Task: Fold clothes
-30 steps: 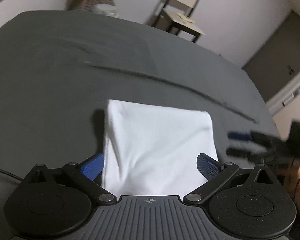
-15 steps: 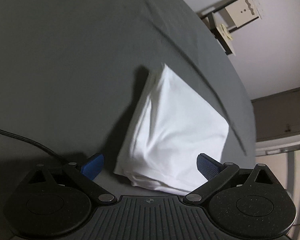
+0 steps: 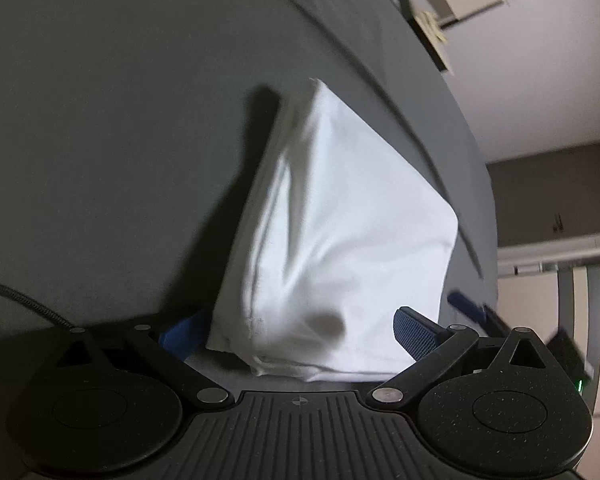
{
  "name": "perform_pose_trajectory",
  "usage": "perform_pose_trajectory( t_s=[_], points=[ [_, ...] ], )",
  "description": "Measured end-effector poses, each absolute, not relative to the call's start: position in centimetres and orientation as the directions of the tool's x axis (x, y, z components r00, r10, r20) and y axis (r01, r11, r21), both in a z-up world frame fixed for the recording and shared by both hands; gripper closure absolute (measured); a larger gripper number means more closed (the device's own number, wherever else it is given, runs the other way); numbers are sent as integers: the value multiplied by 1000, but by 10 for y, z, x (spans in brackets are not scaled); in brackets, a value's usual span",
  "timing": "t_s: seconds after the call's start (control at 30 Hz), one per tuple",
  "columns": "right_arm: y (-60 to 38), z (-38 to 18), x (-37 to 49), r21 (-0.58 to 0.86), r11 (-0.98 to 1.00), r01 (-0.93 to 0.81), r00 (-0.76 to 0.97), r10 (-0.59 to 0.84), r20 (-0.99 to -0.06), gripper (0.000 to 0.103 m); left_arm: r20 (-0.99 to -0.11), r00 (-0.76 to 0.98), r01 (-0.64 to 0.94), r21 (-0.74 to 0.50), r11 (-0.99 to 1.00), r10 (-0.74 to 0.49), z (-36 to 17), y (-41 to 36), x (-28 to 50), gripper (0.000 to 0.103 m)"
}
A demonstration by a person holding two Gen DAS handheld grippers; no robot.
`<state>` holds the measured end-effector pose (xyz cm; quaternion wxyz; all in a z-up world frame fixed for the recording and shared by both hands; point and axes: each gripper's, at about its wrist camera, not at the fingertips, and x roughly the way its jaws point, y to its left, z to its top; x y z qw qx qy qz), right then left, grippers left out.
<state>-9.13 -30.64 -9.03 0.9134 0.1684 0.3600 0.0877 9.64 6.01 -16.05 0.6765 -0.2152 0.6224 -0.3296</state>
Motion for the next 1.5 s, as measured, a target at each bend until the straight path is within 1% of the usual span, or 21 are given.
perform_pose_trajectory(
  t_s=[0.2, 0.33, 0.5, 0.57, 0.63, 0.67, 0.7, 0.73, 0.77, 0.8, 0.83, 0.87, 0.9, 1.03, 1.1, 1.13, 1.17, 1.23, 1.3, 1.5],
  points=[
    [-334, -98, -76, 490, 871, 48, 732, 303, -610, 20, -690, -29, 196, -713, 673, -723, -159, 52, 100, 2],
    [-346, -108, -60, 541, 837, 83, 718, 326, -614, 23, -698, -37, 229, -703, 674, -715, -160, 47, 103, 2],
    [-355, -123, -42, 590, 800, 114, 685, 367, -629, 24, -726, -27, 290, -663, 690, -687, -154, 39, 105, 3],
    [-358, -130, -36, 619, 776, 123, 670, 395, -628, 27, -740, -26, 305, -646, 700, -672, -151, 37, 107, 3],
    [-363, -139, -32, 681, 720, 134, 669, 441, -599, 28, -754, -18, 321, -626, 710, -657, -148, 35, 108, 4],
    [-366, -143, -30, 710, 691, 137, 671, 462, -580, 28, -768, -8, 332, -606, 723, -640, -146, 34, 108, 7],
    [-368, -147, -28, 737, 661, 140, 673, 482, -560, 29, -782, 2, 342, -585, 736, -623, -144, 33, 108, 17],
    [-369, -149, -25, 749, 647, 142, 673, 492, -553, 33, -795, 13, 352, -564, 747, -606, -141, 33, 108, 26],
    [-367, -151, -23, 758, 638, 137, 672, 502, -544, 37, -806, 24, 358, -545, 758, -591, -139, 33, 108, 44],
    [-366, -153, -21, 767, 628, 133, 671, 512, -536, 46, -812, 27, 360, -537, 763, -584, -138, 34, 109, 60],
    [-365, -155, -19, 775, 619, 129, 670, 522, -528, 47, -797, 8, 345, -564, 750, -603, -140, 34, 109, 60],
    [-364, -158, -18, 778, 614, 136, 671, 521, -528, 47, -803, 12, 349, -554, 755, -595, -141, 31, 107, 61],
    [-363, -159, -20, 778, 615, 131, 676, 518, -524, 48, -809, 18, 357, -543, 760, -587, -141, 28, 105, 63],
    [-363, -157, -24, 767, 631, 117, 693, 501, -518, 63, -834, 52, 407, -484, 775, -549, -132, 23, 100, 71],
    [-361, -153, -25, 763, 638, 109, 704, 493, -512, 66, -851, 74, 454, -436, 777, -520, -123, 19, 95, 76],
    [-361, -150, -27, 761, 640, 104, 711, 488, -507, 68, -861, 90, 486, -402, 776, -501, -117, 15, 92, 77],
    [-361, -146, -29, 763, 639, 98, 719, 485, -499, 69, -871, 109, 525, -359, 771, -479, -109, 10, 88, 78],
    [-361, -138, -33, 764, 638, 90, 734, 476, -484, 70, -875, 136, 577, -311, 755, -464, -97, 8, 83, 78],
    [-367, -129, -38, 760, 643, 96, 753, 452, -478, 70, -861, 162, 610, -297, 735, -482, -83, -1, 77, 78],
    [-416, -94, -60, 738, 661, 135, 812, 353, -465, 70, -785, 226, 664, -309, 681, -577, -51, -44, 68, 78]
  ],
)
